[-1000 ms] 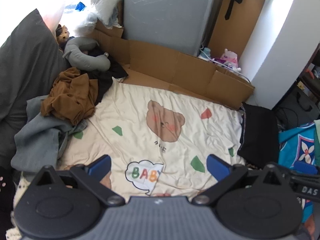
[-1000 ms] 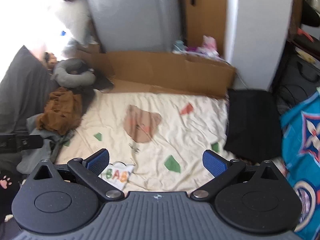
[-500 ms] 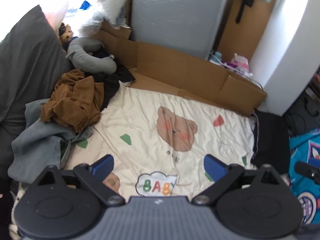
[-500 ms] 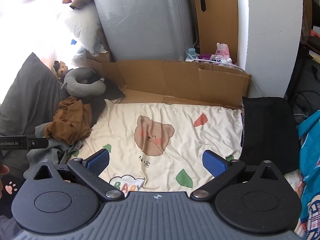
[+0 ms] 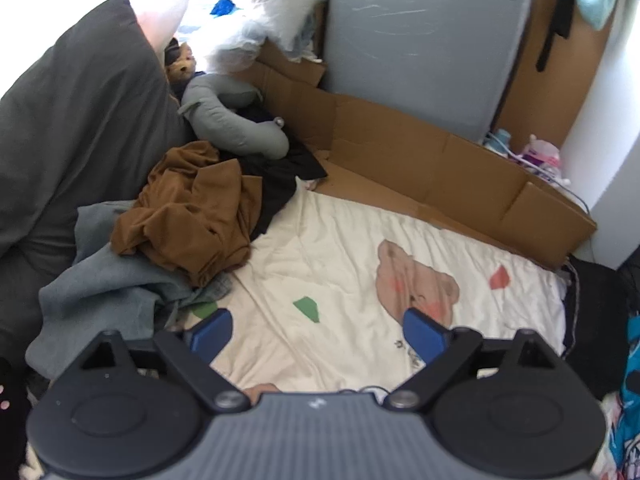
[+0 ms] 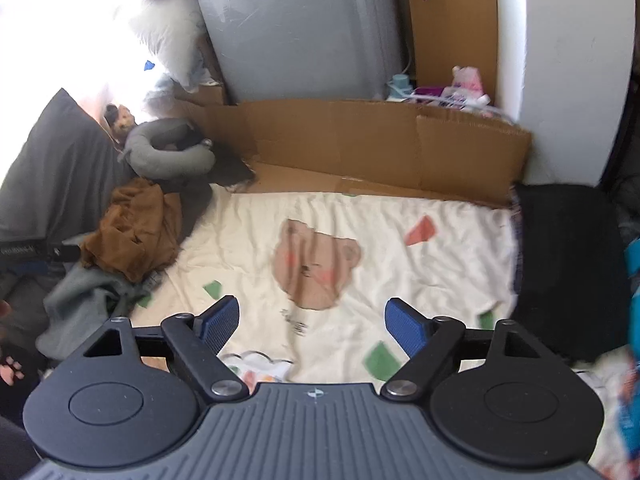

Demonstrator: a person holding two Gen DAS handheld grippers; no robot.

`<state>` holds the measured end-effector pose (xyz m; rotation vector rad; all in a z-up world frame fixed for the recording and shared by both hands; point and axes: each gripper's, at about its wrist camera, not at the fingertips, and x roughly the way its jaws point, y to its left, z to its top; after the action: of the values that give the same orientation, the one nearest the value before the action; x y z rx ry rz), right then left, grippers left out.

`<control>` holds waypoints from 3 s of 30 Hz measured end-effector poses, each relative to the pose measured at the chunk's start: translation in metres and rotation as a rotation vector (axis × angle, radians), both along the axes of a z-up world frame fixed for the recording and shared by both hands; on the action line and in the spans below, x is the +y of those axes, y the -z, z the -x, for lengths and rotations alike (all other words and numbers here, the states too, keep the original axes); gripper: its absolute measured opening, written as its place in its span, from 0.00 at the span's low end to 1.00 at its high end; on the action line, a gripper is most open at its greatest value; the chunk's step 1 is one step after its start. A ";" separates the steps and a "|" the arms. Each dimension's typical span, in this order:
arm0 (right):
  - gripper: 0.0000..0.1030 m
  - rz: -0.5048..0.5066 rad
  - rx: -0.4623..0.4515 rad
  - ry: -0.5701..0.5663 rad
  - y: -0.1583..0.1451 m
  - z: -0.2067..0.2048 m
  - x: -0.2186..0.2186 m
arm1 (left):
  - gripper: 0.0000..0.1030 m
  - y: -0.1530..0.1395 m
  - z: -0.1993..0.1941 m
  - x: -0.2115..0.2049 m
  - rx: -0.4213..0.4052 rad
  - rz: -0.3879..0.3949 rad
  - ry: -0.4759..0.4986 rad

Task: Fold clothes
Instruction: 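Move both tools toward the pile of clothes beside the grey pillow, then grasp the brown garment in the pile with the left gripper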

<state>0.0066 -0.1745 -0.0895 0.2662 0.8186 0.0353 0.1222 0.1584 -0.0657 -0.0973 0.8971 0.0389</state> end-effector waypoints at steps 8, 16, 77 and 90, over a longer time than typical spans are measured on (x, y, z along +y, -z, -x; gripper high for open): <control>0.97 -0.159 0.043 0.019 0.060 -0.041 0.008 | 0.91 0.048 -0.035 0.048 -0.012 0.015 -0.096; 1.00 -0.182 0.136 -0.018 0.113 -0.076 0.025 | 0.94 0.096 -0.057 0.083 0.001 0.001 -0.159; 1.00 0.050 0.126 -0.190 0.179 -0.127 0.115 | 0.06 0.161 -0.132 0.154 -0.116 0.016 -0.135; 1.00 -0.024 0.047 -0.318 0.179 -0.141 0.182 | 0.03 0.137 -0.089 0.103 -0.129 0.059 0.044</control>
<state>0.1474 0.0079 -0.2689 0.1583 0.9017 0.3381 0.2111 0.2618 -0.2030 -0.1333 0.7711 -0.0349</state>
